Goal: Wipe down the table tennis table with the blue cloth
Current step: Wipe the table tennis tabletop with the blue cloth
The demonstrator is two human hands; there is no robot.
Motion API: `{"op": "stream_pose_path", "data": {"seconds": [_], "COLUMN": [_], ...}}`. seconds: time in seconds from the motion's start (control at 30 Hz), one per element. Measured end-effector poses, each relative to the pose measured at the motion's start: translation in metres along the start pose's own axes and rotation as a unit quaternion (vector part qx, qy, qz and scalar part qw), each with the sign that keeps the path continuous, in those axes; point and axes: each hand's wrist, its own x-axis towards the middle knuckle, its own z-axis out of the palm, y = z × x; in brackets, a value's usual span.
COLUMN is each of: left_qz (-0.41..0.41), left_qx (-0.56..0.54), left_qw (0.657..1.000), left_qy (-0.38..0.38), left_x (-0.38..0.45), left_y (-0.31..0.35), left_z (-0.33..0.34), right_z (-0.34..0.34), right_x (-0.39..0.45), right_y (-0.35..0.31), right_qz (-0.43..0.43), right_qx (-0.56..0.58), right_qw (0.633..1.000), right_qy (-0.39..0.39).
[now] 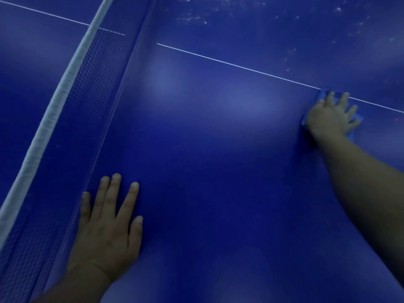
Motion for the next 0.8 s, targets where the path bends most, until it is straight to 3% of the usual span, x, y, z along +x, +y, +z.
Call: {"op": "stream_pose_path", "data": {"seconds": [0.07, 0.13, 0.17, 0.23, 0.27, 0.3, 0.33, 0.43, 0.5, 0.53, 0.6, 0.67, 0.73, 0.8], "left_qz": [0.000, 0.002, 0.002, -0.001, -0.002, -0.003, -0.004, -0.005, -0.004, -0.003, -0.004, -0.005, -0.003, 0.000], "left_qx": [-0.007, -0.010, -0.011, -0.007, -0.003, -0.001, -0.001, 0.000, -0.001, -0.004, -0.011, -0.019, -0.024, -0.023], "left_qw": [1.000, 1.000, 1.000, 1.000, 1.000, 1.000, 1.000, 1.000, 1.000, 1.000, 1.000, 1.000, 1.000, 1.000], "left_qy": [0.003, 0.001, -0.001, -0.006, -0.010, -0.012, -0.012, -0.004, -0.001, -0.001, -0.001, 0.002, 0.004, 0.003], "left_x": [0.000, -0.001, 0.000, 0.000, 0.000, 0.000, 0.000, 0.000, 0.000, 0.000, 0.000, -0.002, -0.001, -0.001], "left_y": [0.001, 0.001, 0.000, -0.001, -0.002, -0.002, -0.002, -0.001, -0.001, -0.001, 0.000, 0.001, 0.001, 0.000], "left_z": [-0.001, 0.000, 0.000, 0.002, 0.003, 0.003, 0.004, 0.003, 0.002, 0.001, 0.000, 0.000, 0.000, 0.000], "right_z": [0.008, 0.020, 0.029, 0.041, 0.040, 0.035, 0.031, 0.010, -0.001, -0.002, 0.007, 0.015, 0.024, 0.023], "right_x": [-0.025, -0.072, -0.102, -0.147, -0.143, -0.123, -0.095, 0.000, 0.020, 0.011, -0.025, -0.080, -0.146, -0.170], "right_y": [-0.024, -0.054, -0.067, -0.076, -0.075, -0.069, -0.060, -0.007, 0.019, 0.021, 0.020, 0.027, 0.063, 0.103], "right_qz": [-0.041, -0.171, -0.268, -0.475, -0.530, -0.535, -0.497, -0.240, -0.094, -0.088, -0.196, -0.403, -0.628, -0.763], "right_qx": [0.005, 0.000, -0.011, -0.031, -0.036, -0.046, -0.069, -0.067, -0.018, -0.009, -0.019, -0.043, -0.079, -0.103], "right_qw": [0.999, 0.985, 0.963, 0.880, 0.848, 0.844, 0.865, 0.967, 0.995, 0.996, 0.980, 0.914, 0.773, 0.633], "right_qy": [0.007, 0.023, 0.025, 0.004, -0.003, 0.002, 0.020, 0.047, 0.015, 0.007, 0.025, 0.014, -0.023, -0.073]}}
